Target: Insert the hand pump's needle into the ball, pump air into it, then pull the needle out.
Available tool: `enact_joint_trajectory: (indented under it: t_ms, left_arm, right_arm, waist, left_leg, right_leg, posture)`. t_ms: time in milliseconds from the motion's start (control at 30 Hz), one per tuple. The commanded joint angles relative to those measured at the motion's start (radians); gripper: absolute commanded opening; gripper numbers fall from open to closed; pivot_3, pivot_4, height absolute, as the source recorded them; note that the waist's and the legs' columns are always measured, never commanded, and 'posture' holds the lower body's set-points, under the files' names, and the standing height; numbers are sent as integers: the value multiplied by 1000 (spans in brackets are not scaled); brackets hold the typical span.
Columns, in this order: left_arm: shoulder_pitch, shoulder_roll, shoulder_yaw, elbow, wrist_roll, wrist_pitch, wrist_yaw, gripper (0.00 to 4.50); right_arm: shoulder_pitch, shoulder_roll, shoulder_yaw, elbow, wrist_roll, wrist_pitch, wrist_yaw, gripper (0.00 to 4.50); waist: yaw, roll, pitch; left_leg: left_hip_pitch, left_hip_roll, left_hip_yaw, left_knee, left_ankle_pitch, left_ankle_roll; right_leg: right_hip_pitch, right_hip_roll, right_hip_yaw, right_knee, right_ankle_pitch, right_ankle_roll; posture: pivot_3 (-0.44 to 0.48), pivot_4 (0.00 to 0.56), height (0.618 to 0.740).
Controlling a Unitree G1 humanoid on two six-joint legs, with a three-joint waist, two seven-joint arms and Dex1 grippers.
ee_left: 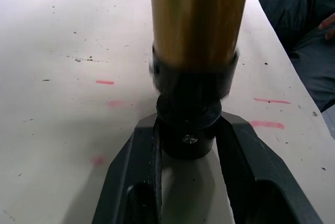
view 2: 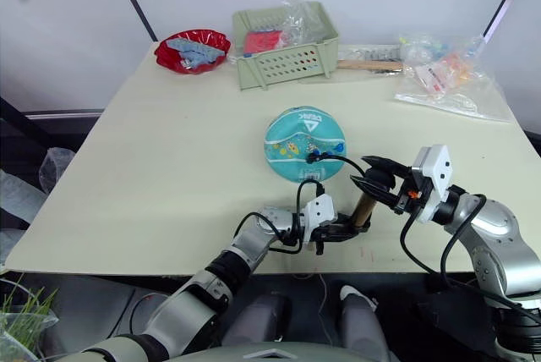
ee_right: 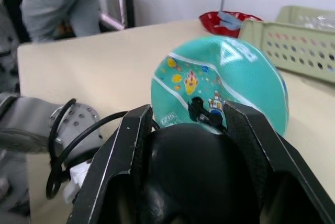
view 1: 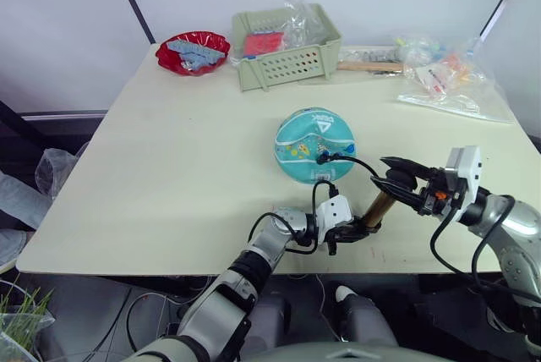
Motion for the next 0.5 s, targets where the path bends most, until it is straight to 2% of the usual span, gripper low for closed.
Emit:
enact_joint_trajectory:
  t_ms: [33, 200, 500]
  left_arm:
    - [13, 15, -13, 54, 29, 34, -3, 1049]
    - [3, 15, -9, 73, 33, 25, -5, 1049]
    - [0, 13, -4, 88, 35, 15, -6, 1049]
  right_arm:
    - [-2, 4, -2, -14, 56, 41, 9, 1672]
    - [-84, -42, -103, -55, 178, 136, -3, 1672]
    - [-218, -204, -265, -83, 382, 298, 16, 1672]
  waist:
    - [0, 0, 0]
    - [0, 4, 4]
    - [1, 8, 7]
  left_leg:
    - [0, 0, 0, 0, 0, 0]
    - [-1, 0, 0, 0, 0, 0]
    - [-7, -1, 1, 0, 0, 0]
  right_leg:
    - [0, 0, 0, 0, 0, 0]
    - [-1, 0, 0, 0, 0, 0]
    - [-7, -1, 0, 0, 2, -3]
  posture:
    - [0, 150, 740]
    - [0, 150, 740]
    - [0, 150, 740]
